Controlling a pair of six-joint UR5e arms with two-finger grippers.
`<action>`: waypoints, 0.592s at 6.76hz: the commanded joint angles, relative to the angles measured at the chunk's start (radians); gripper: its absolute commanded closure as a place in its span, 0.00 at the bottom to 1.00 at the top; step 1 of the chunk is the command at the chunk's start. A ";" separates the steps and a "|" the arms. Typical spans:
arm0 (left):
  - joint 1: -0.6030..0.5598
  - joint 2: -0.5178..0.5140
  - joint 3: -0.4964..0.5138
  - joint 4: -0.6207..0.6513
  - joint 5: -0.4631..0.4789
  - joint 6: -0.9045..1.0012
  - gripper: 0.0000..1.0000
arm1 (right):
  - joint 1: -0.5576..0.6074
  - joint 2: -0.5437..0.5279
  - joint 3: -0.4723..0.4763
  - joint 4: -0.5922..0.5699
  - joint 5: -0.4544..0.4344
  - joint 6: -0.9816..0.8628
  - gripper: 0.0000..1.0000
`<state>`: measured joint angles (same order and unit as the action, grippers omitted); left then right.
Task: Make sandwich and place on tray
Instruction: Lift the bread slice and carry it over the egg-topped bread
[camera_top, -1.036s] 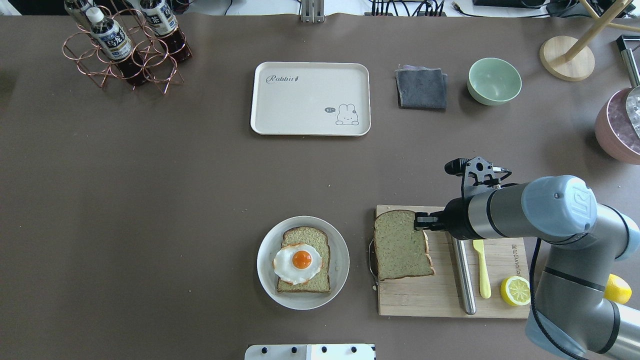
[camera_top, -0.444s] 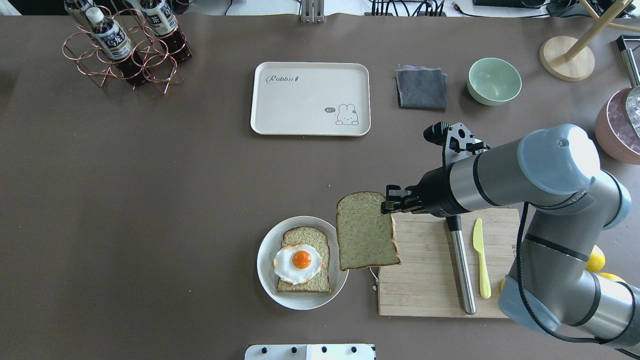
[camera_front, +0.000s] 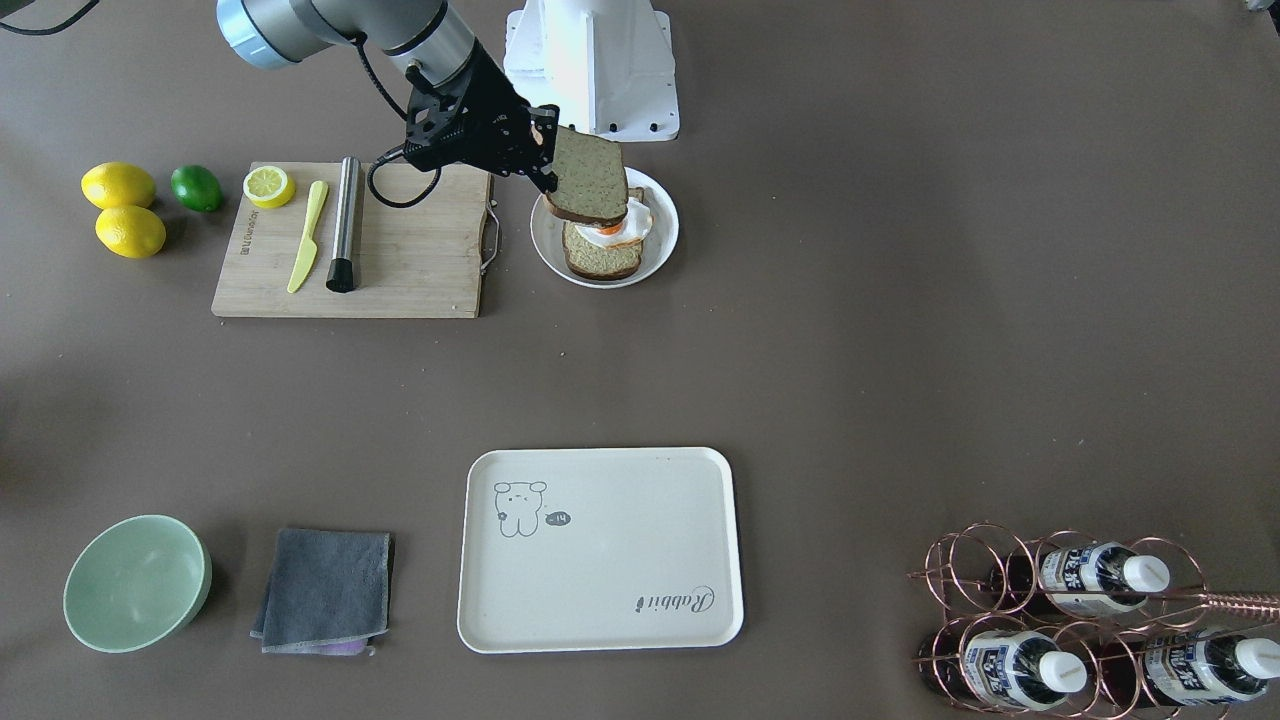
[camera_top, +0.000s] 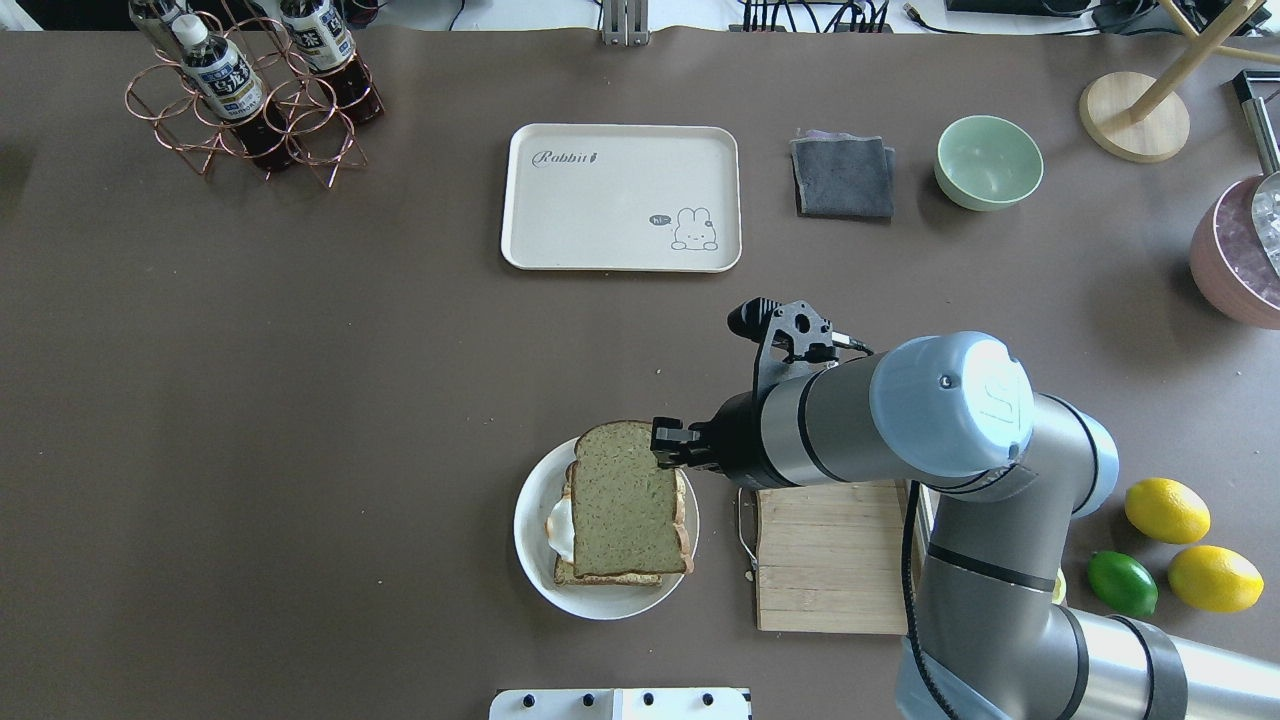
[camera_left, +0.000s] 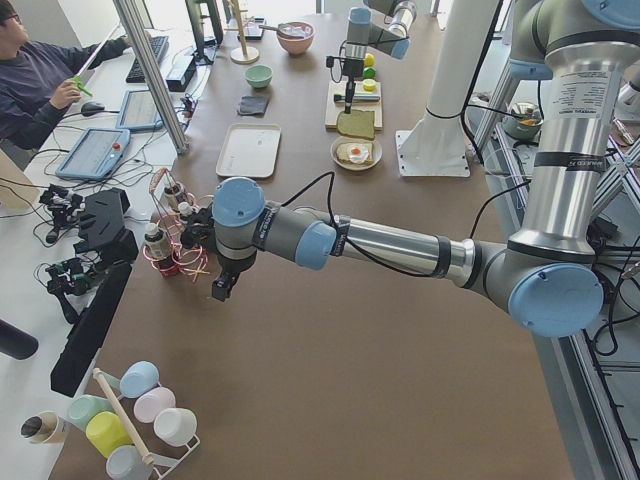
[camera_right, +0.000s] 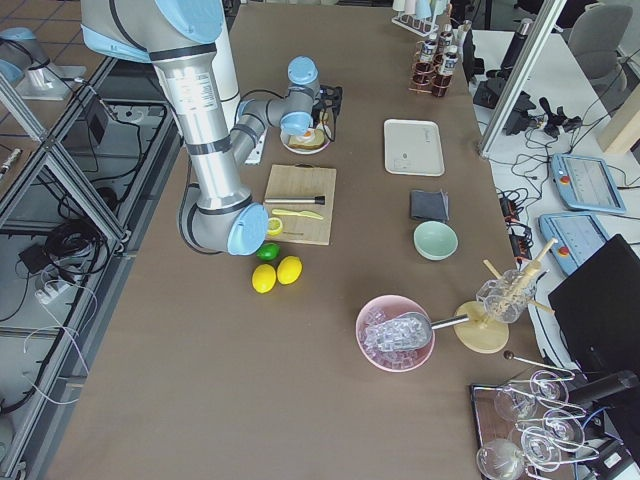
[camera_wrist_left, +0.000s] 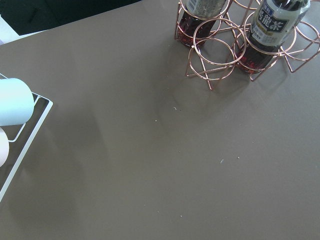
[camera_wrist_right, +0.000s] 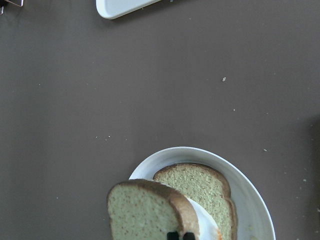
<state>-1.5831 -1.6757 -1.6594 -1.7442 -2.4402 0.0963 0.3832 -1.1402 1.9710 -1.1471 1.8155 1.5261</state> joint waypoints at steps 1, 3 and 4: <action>0.000 0.001 0.001 0.000 0.000 -0.001 0.01 | -0.041 0.037 -0.049 -0.006 -0.047 0.019 1.00; 0.002 0.001 0.001 0.000 0.000 -0.001 0.01 | -0.041 0.036 -0.119 0.000 -0.076 0.000 1.00; 0.002 -0.001 0.000 0.000 0.000 -0.001 0.01 | -0.049 0.034 -0.121 0.000 -0.080 0.003 1.00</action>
<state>-1.5818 -1.6754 -1.6585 -1.7438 -2.4406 0.0951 0.3408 -1.1046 1.8643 -1.1486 1.7435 1.5299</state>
